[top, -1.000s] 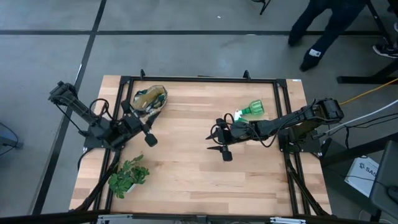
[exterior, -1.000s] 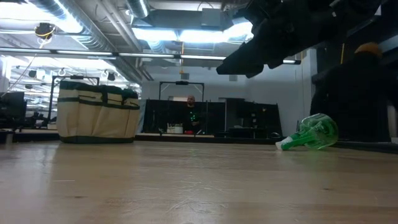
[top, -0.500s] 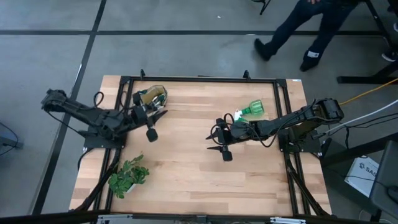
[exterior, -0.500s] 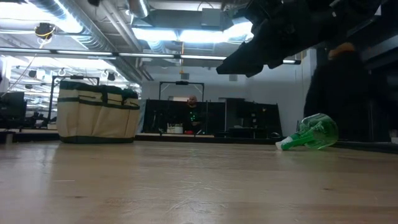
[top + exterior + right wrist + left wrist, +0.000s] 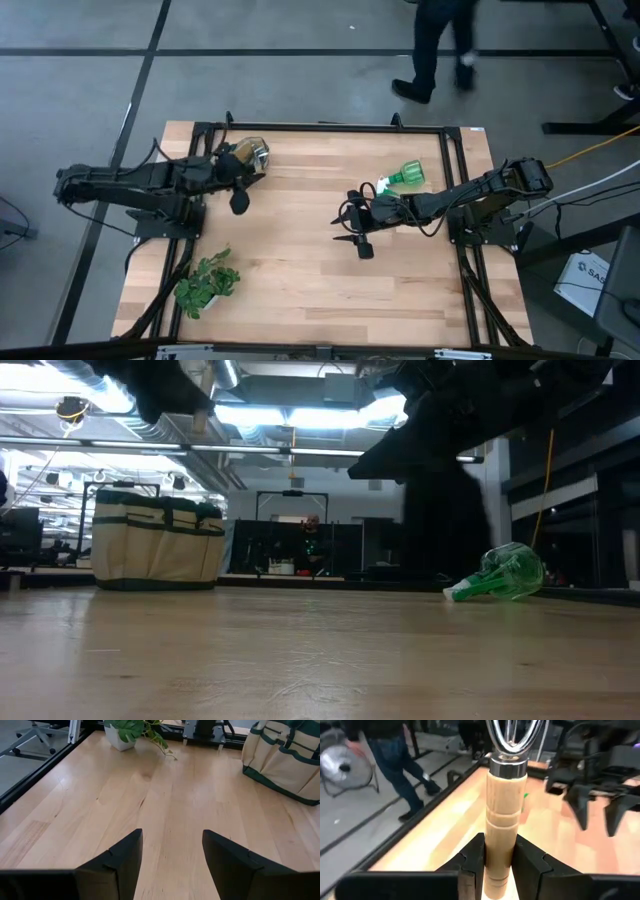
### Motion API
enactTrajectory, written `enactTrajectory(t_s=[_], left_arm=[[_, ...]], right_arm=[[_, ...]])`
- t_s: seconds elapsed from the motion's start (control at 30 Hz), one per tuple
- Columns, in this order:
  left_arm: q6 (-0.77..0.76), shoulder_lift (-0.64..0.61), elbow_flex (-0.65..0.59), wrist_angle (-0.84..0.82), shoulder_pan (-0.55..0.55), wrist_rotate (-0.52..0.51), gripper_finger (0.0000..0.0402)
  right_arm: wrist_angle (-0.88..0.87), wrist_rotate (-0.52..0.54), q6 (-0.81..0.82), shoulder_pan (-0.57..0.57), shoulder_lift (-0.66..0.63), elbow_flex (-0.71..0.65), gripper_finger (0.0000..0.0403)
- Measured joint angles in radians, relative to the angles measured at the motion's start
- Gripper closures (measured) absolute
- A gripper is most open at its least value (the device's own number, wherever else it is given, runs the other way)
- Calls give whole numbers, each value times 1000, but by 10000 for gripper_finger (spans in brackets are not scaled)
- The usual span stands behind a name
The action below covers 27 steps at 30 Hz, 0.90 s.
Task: Pick & Place Garden tools in Gardening bag
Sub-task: Put the hand rake into the gardening bag
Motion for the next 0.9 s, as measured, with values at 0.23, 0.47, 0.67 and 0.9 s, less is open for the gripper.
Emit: enactTrajectory(t_s=[0.23,0.47,0.67,0.9], left_arm=[[-10,0,0,-57,142,47,333],[-10,0,0,-154,267,50,333],[1,1,0,-192,346,66,333],[-14,1,0,-286,403,60,333]], right_arm=[[0,0,0,0,0,0,192],[0,0,0,0,0,0,192],[0,0,0,0,0,0,192],[0,0,0,0,0,0,192]])
